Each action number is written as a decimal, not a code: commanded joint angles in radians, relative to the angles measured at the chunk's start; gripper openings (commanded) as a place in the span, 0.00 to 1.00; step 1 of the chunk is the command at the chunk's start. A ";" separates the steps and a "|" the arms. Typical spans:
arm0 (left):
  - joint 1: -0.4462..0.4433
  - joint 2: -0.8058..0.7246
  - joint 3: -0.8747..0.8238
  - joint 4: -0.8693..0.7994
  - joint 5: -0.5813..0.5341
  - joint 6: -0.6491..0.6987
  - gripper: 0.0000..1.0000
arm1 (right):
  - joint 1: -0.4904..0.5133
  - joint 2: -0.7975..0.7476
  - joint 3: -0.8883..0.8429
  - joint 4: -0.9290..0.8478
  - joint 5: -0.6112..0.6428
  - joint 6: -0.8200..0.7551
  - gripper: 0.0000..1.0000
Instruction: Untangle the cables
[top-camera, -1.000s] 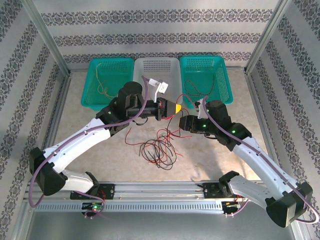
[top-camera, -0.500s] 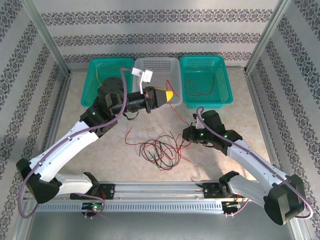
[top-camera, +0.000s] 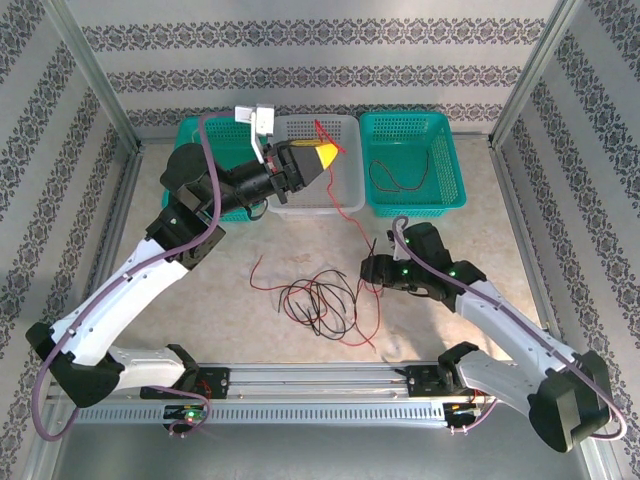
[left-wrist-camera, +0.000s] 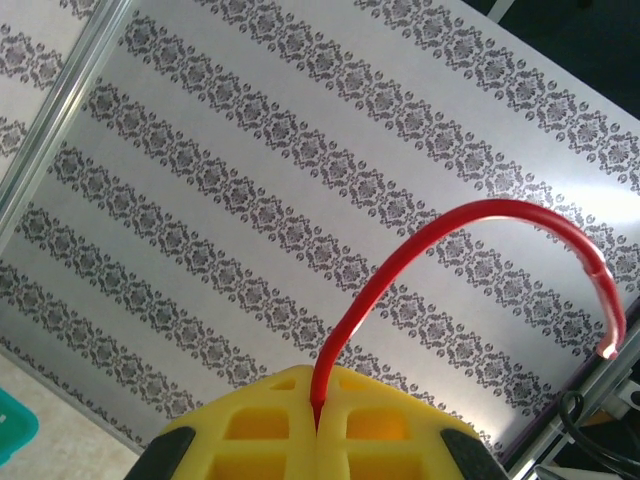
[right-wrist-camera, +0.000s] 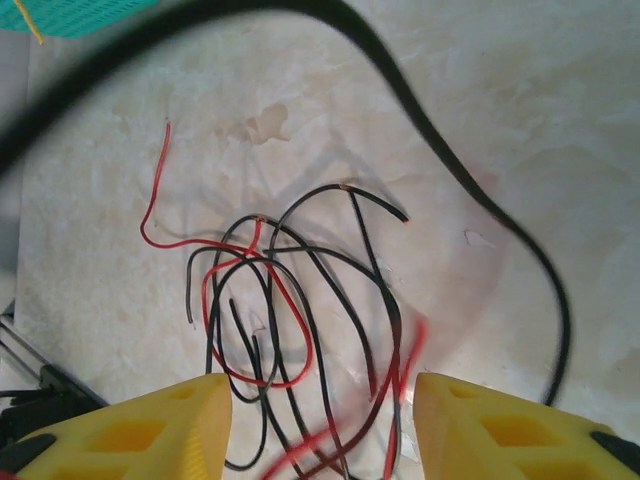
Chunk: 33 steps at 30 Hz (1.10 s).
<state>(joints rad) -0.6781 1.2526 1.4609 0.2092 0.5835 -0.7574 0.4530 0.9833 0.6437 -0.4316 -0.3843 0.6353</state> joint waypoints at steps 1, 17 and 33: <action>0.022 -0.002 0.076 0.012 0.012 0.061 0.00 | -0.019 -0.025 -0.014 -0.098 0.039 -0.038 0.53; 0.083 0.033 0.194 -0.052 0.062 0.107 0.00 | -0.057 -0.077 0.145 -0.234 0.070 -0.114 0.52; 0.173 0.365 0.567 -0.372 -0.244 0.182 0.00 | -0.048 -0.115 0.297 -0.289 0.118 -0.094 0.52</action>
<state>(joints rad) -0.5282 1.5700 2.0201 -0.1726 0.3702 -0.5465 0.4019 0.8921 0.9108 -0.6815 -0.3058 0.5499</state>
